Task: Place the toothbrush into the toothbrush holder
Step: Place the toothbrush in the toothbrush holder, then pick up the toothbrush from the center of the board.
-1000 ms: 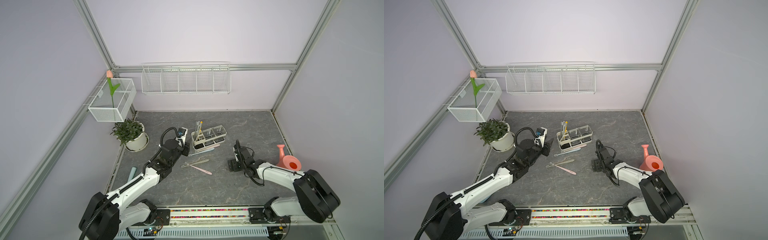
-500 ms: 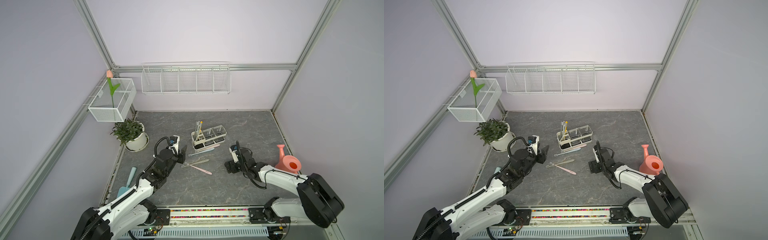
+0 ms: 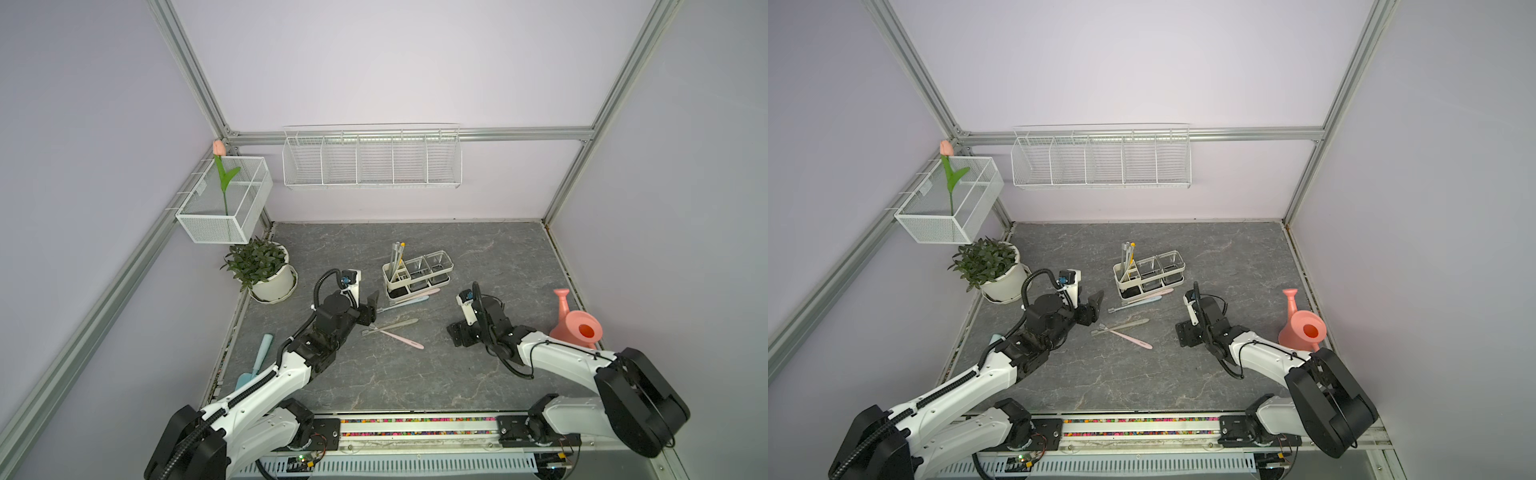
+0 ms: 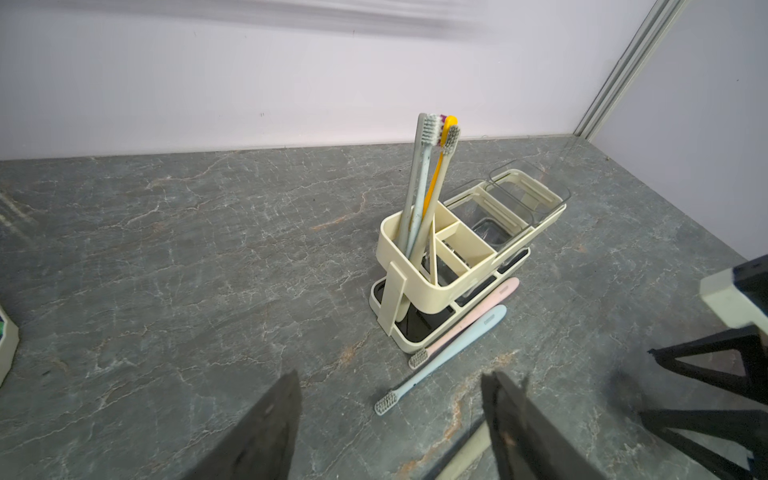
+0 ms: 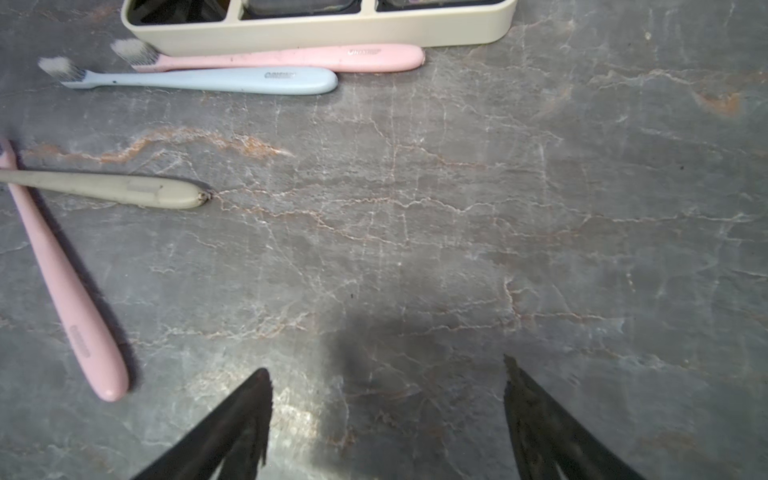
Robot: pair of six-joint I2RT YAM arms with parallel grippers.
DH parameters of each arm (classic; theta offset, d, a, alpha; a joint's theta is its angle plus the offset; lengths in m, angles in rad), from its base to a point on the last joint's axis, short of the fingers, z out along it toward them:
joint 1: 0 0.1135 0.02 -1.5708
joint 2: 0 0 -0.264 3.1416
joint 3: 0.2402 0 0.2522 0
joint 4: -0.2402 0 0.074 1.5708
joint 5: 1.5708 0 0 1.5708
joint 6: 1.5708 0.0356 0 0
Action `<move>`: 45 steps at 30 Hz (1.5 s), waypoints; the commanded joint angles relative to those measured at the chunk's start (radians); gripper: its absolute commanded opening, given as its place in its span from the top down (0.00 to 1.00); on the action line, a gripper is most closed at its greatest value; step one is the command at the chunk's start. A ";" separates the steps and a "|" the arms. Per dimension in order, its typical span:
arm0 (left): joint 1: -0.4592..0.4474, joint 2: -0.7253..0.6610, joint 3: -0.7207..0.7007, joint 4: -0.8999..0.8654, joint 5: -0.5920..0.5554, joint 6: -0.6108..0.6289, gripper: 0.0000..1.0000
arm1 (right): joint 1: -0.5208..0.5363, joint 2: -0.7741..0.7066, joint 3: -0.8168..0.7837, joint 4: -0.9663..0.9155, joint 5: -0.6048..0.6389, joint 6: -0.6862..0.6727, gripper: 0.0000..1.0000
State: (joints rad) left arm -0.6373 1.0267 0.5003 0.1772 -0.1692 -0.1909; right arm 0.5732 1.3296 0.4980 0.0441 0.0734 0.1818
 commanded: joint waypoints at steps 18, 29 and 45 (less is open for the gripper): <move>-0.004 -0.094 -0.031 0.031 -0.019 -0.025 0.21 | 0.091 0.120 0.085 -0.030 -0.071 -0.093 0.11; -0.004 -0.056 -0.028 0.034 -0.047 -0.021 0.21 | 0.143 0.145 0.102 -0.032 -0.054 -0.093 0.11; -0.005 0.033 -0.005 0.032 -0.065 -0.027 0.21 | 0.220 0.237 0.181 -0.065 -0.070 -0.114 0.05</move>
State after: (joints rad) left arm -0.6373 1.0515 0.4839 0.2035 -0.2142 -0.2016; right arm 0.7689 1.5528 0.6621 0.0154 0.0212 0.0845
